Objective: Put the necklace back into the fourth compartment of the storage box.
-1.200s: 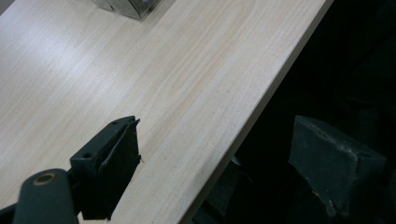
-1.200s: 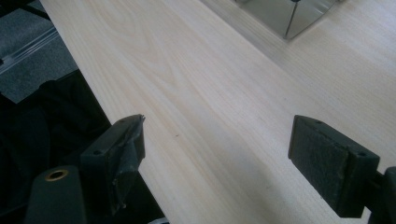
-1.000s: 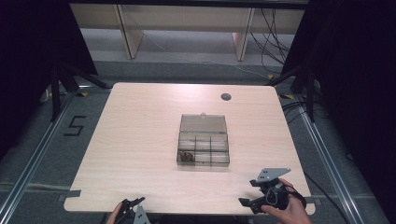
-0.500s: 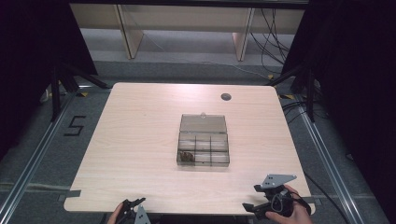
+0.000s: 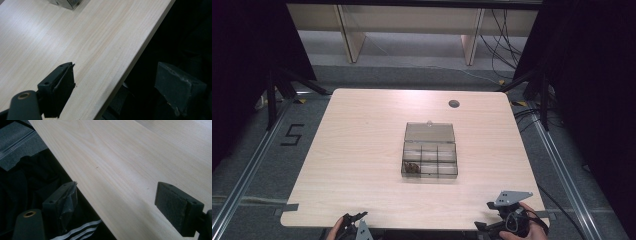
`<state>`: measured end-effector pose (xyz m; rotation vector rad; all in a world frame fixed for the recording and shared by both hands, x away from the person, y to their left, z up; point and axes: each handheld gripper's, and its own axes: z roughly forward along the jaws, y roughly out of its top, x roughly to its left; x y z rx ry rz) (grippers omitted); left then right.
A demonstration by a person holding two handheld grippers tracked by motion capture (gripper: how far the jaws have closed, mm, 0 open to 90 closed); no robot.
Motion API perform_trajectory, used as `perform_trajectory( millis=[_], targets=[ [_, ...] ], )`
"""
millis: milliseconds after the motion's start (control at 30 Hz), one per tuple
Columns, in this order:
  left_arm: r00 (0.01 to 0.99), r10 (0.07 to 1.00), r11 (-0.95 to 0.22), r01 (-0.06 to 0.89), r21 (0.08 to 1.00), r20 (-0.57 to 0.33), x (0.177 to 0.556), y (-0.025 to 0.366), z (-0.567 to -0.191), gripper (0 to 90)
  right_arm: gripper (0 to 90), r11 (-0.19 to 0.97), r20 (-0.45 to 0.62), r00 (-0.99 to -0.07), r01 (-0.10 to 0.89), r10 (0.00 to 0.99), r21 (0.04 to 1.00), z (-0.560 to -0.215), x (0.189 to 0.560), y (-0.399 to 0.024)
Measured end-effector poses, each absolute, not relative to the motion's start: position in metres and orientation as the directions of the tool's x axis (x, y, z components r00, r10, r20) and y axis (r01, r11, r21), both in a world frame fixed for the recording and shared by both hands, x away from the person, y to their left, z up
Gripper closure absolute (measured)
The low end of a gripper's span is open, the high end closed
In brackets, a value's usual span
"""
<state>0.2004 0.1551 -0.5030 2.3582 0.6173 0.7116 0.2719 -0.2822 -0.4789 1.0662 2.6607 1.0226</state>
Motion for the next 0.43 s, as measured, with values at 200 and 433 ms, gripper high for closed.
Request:
perform_trajectory(
  millis=[200,433],
  targets=[
    [0.753,0.564,-0.725,0.253,0.641,0.340,0.2009,0.1552,-0.5032,15.4,18.8,0.505,0.157,-0.740,0.582,0.654,0.637,-0.4788,0.2706,-0.2845],
    [0.756,0.557,-0.726,0.242,0.644,0.344,0.2013,0.1565,-0.5016,15.4,18.9,0.517,0.151,-0.739,0.588,0.657,0.622,-0.4782,0.2713,-0.2865]
  ],
)
